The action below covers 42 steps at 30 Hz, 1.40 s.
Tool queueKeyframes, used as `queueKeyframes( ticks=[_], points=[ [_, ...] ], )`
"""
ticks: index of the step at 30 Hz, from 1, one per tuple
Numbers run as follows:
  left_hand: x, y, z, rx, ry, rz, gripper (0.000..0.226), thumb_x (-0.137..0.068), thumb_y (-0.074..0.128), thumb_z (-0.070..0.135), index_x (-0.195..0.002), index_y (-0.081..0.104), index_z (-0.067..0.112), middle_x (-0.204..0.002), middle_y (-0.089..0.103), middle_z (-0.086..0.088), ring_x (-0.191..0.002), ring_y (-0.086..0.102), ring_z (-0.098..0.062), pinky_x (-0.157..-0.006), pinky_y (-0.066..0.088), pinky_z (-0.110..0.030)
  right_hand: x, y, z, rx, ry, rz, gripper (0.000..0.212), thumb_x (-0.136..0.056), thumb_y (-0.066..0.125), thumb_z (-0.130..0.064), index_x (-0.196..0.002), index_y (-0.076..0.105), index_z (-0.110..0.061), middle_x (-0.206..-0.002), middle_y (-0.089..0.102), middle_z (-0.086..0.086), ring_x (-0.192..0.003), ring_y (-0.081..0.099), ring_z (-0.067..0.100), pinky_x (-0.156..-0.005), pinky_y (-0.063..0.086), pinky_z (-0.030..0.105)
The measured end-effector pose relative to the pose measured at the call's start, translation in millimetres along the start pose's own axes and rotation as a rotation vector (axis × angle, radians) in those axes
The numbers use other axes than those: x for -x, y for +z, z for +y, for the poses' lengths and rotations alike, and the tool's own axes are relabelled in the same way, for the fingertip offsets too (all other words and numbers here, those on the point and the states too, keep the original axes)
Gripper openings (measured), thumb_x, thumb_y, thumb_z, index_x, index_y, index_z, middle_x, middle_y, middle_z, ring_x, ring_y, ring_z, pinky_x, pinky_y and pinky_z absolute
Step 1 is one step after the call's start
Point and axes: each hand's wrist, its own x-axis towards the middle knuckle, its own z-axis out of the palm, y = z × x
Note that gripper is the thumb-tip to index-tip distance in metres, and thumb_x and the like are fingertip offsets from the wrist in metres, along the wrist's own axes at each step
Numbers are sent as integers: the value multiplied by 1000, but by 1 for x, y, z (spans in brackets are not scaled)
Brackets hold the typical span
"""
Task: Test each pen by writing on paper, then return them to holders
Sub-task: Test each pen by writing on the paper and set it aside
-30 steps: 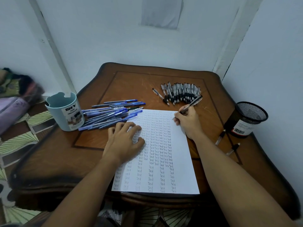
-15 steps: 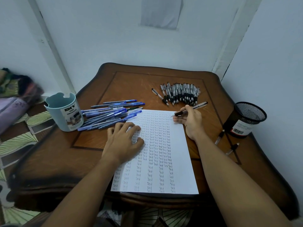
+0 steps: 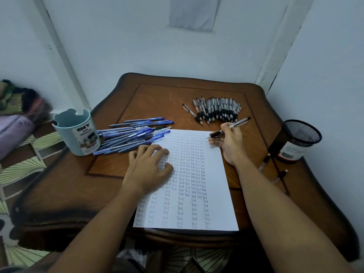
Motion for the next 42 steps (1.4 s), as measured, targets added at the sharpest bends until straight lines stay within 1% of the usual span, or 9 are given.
queueKeyframes(
  ticks=[7,12,17,22,27,31,34,38,42],
  points=[
    [2,0,2,-2,4,-4,59,-80,23,60,-125,53,37,-128,43,22,-121,28,-7,-92,13,-31,-5,2,-2,66,71,-36,7,-108,42,-18,-111,42,-12,-94,72,22,-66,66,24,-61,56,32],
    [0,-1,2,22,10,8,54,-83,28,58,-126,53,37,-127,43,22,-120,29,-7,-93,12,-30,-26,9,-33,355,159,-146,48,-95,57,7,-135,38,-11,-102,62,22,-82,62,25,-82,57,39],
    [1,-1,2,19,13,7,55,-82,24,59,-125,51,38,-127,42,22,-119,29,-6,-95,14,-32,-50,28,-54,773,55,-91,33,-97,63,-11,-127,58,0,-91,68,12,-77,64,20,-83,58,39],
    [0,-1,2,34,12,3,54,-84,24,59,-127,49,39,-127,41,21,-120,28,-6,-99,15,-34,-69,48,-55,1011,16,-24,25,-95,67,-24,-103,67,0,-85,70,11,-62,59,13,-60,47,28],
    [0,0,1,50,9,15,50,-85,27,57,-126,50,38,-125,41,21,-118,28,-6,-100,18,-35,-82,67,-41,1122,7,57,31,-92,72,-24,-109,64,1,-112,67,18,-92,68,27,-67,51,32],
    [0,0,-1,52,5,13,45,-87,33,54,-126,50,38,-126,40,20,-119,28,-6,-102,19,-37,-84,75,-33,1199,-15,82,34,-93,70,-14,-120,59,2,-127,57,21,-86,59,24,-52,35,25],
    [0,1,-3,45,6,7,45,-88,33,54,-126,49,38,-127,40,19,-119,27,-6,-102,19,-37,-82,72,-29,1195,-41,97,27,-93,68,-10,-118,63,1,-125,59,19,-83,56,22,-64,43,29],
    [0,1,-6,39,8,-3,45,-88,33,55,-127,49,38,-128,40,20,-120,27,-6,-100,17,-36,-64,56,-37,1127,-67,38,18,-94,66,-5,-112,68,-5,-113,66,13,-101,65,28,-87,56,38],
    [-2,1,-7,17,8,-18,50,-86,31,57,-128,50,38,-130,41,19,-122,27,-7,-98,17,-36,-31,20,-60,1319,-9,-259,14,-93,65,-5,-98,68,-18,-99,65,4,-92,64,23,-69,54,29]
  ],
)
